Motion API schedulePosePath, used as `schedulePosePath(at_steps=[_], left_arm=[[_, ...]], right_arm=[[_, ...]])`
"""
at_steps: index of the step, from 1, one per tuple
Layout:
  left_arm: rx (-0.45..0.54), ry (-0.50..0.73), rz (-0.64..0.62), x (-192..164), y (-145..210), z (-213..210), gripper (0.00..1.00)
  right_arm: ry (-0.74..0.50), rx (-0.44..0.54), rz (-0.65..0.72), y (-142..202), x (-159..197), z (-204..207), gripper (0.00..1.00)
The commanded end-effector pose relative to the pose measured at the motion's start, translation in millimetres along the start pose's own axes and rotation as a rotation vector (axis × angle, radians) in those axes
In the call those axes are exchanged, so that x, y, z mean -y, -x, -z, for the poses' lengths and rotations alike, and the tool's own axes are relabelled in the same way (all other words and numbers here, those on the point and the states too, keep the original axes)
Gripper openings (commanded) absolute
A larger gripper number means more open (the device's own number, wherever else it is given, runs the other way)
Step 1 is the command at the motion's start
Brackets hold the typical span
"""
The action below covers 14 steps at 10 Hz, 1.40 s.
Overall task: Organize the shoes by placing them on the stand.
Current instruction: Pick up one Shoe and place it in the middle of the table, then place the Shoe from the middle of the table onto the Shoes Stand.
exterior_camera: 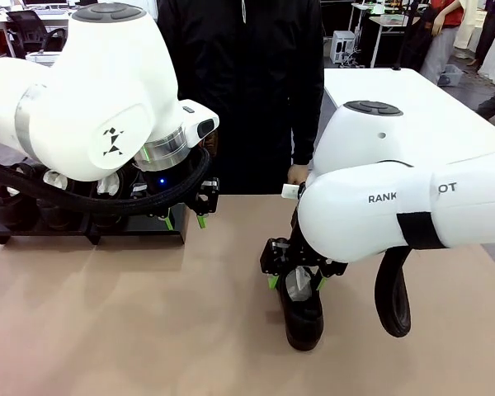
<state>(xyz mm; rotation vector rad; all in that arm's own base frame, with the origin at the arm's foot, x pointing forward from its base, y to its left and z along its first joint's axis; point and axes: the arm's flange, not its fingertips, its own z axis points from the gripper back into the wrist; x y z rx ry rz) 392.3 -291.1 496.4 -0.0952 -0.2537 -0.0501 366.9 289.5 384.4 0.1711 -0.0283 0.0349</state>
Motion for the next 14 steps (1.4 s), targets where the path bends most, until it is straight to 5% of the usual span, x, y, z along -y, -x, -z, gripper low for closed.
schedulePosePath(at_steps=[1, 10, 14], left_arm=[[0.005, -0.007, 0.004, -3, 0, -1, 0.57], [0.005, -0.007, 0.004, -3, 0, -1, 0.57], [0.001, 0.013, -0.021, 12, 8, 3, 0.57]], right_arm=[[0.002, 0.014, 0.016, -5, -3, 5, 1.00], [0.000, -0.003, 0.004, -2, 1, 5, 1.00], [0.052, 0.209, 0.077, 4, 156, -121, 1.00]])
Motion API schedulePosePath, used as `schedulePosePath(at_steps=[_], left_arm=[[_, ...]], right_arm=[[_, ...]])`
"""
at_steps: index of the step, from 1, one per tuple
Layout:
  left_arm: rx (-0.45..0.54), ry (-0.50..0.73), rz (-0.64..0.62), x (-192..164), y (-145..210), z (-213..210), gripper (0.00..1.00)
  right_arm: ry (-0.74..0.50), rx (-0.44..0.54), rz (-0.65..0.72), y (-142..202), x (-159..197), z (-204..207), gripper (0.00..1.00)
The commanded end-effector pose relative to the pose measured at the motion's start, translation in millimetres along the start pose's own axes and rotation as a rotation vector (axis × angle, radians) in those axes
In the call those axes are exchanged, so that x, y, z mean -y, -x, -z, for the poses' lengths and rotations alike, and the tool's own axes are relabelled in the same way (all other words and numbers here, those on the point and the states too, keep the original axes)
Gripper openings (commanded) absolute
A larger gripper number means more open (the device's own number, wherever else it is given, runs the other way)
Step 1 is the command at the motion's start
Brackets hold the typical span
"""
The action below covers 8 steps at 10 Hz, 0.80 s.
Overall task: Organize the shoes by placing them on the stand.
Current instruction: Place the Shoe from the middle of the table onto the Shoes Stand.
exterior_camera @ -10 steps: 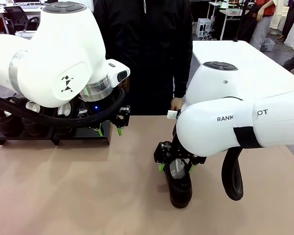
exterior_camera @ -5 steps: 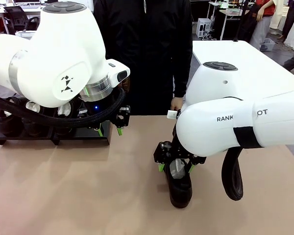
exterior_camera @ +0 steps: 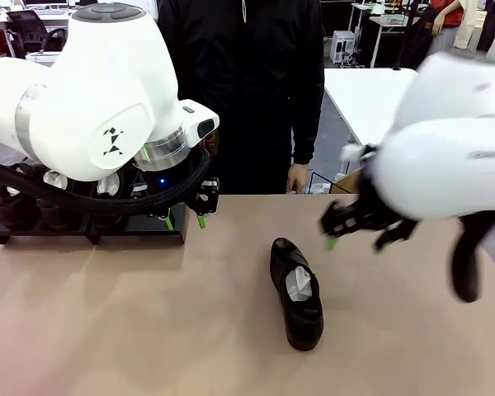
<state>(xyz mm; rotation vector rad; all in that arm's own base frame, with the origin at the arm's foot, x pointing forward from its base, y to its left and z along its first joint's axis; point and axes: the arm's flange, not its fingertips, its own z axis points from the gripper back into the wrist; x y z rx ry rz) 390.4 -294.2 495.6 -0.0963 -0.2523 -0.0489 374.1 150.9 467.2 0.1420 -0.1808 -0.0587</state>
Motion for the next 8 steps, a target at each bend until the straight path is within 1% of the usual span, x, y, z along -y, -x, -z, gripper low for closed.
schedulePosePath(at_steps=[1, 2, 3, 5, 6, 7, 8], left_arm=[[0.029, 0.033, -0.072, 30, 16, 3, 0.57], [0.031, 0.029, -0.126, 54, 24, 8, 0.57], [-0.001, 0.073, -0.176, 83, 34, 21, 0.57], [-0.077, 0.175, -0.249, 137, 52, 48, 0.57], [-0.045, 0.131, -0.157, 137, 51, 44, 0.57], [-0.053, 0.116, -0.193, 116, 61, 34, 0.57], [-0.053, 0.116, -0.193, 116, 61, 34, 0.57]], right_arm=[[-0.019, 0.084, 0.064, 4, 68, -29, 1.00], [-0.007, 0.099, 0.122, 3, 89, -33, 1.00], [-0.006, 0.095, 0.222, 3, 118, -29, 1.00], [-0.044, 0.060, 0.281, 7, 148, -19, 1.00], [-0.071, 0.046, 0.357, 8, 159, -13, 1.00], [-0.017, 0.073, 0.263, 4, 146, -32, 1.00], [-0.017, 0.073, 0.263, 4, 146, -32, 1.00]])
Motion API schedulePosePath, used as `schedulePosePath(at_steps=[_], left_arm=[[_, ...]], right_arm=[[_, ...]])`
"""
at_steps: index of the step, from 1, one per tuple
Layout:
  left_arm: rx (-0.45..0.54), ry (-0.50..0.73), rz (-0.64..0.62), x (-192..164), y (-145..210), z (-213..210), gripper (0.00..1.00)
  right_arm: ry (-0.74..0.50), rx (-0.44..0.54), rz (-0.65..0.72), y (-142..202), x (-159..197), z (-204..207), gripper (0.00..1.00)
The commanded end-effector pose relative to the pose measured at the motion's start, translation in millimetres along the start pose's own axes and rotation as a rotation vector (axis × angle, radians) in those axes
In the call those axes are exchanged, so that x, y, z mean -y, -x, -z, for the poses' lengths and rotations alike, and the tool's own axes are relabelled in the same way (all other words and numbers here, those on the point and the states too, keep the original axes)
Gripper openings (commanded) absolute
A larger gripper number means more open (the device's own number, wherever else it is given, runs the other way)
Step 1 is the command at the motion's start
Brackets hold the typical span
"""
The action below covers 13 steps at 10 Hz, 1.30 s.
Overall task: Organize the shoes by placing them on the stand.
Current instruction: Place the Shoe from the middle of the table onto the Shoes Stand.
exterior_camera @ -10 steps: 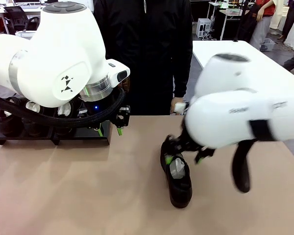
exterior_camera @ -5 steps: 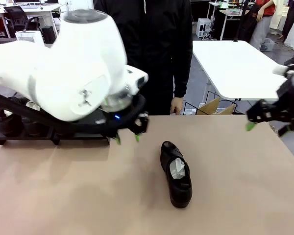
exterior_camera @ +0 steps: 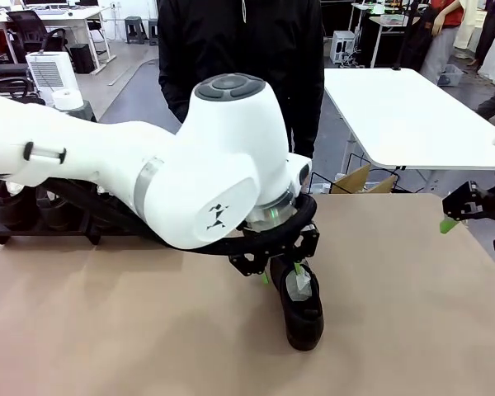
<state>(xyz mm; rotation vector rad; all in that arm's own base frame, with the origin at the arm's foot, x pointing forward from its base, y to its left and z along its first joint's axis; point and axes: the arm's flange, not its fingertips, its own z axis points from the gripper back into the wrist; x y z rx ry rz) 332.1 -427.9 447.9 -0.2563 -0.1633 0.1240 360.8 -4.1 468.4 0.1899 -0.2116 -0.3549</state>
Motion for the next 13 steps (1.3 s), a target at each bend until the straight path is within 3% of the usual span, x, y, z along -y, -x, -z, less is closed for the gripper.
schedulePosePath(at_steps=[1, 5, 7, 13], left_arm=[[-0.008, 0.005, 0.005, 5, 4, 4, 0.57], [-0.034, -0.096, 0.174, 19, 15, 49, 0.57], [-0.010, -0.143, 0.182, 17, 11, 69, 0.57], [0.012, -0.132, 0.105, 19, -3, 98, 0.57]], right_arm=[[0.002, 0.020, -0.033, 4, -7, -7, 1.00], [0.002, 0.020, -0.033, 4, -7, -7, 1.00], [0.002, 0.020, -0.033, 4, -7, -7, 1.00], [0.002, 0.020, -0.033, 4, -7, -7, 1.00]])
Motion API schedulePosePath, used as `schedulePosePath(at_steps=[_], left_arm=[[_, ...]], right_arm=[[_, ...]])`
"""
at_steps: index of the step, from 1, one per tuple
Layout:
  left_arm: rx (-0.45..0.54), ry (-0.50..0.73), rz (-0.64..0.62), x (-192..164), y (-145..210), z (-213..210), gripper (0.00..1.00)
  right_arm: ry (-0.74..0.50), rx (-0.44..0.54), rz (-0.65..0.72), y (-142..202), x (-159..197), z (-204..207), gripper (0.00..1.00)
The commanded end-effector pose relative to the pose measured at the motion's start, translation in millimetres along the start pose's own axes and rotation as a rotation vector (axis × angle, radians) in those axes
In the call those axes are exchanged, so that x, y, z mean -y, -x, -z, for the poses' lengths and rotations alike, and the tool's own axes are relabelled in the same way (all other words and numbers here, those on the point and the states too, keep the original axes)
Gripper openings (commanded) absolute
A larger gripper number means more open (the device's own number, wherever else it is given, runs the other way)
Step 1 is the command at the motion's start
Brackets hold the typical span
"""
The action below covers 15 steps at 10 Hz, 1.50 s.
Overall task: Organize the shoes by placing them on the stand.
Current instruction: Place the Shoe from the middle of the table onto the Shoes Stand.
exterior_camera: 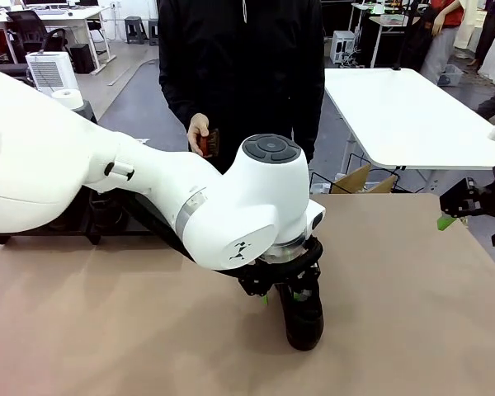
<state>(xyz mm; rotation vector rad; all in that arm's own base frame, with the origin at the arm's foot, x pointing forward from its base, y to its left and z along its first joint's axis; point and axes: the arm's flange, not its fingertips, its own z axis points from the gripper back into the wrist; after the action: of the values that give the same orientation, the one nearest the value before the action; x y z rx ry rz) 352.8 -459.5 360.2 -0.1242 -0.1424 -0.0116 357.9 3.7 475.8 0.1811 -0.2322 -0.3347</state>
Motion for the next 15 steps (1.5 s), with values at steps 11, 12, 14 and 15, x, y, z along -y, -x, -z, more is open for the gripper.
schedulePosePath(at_steps=[11, 12, 14, 15], left_arm=[[-0.018, -0.055, -0.077, 18.7, -5.8, 10.8, 0.00], [-0.018, -0.053, -0.068, 20.3, -5.7, 10.0, 0.00], [-0.038, -0.044, -0.047, 20.2, -5.3, 14.9, 0.00], [-0.031, -0.039, -0.050, 19.6, -4.2, 11.8, 0.00]], right_arm=[[-0.001, 0.001, -0.010, -0.5, 0.8, -0.8, 1.00], [-0.001, 0.001, -0.010, -0.5, 0.8, -0.8, 1.00], [-0.001, 0.001, -0.010, -0.5, 0.8, -0.8, 1.00], [-0.001, 0.001, -0.010, -0.5, 0.8, -0.8, 1.00]])
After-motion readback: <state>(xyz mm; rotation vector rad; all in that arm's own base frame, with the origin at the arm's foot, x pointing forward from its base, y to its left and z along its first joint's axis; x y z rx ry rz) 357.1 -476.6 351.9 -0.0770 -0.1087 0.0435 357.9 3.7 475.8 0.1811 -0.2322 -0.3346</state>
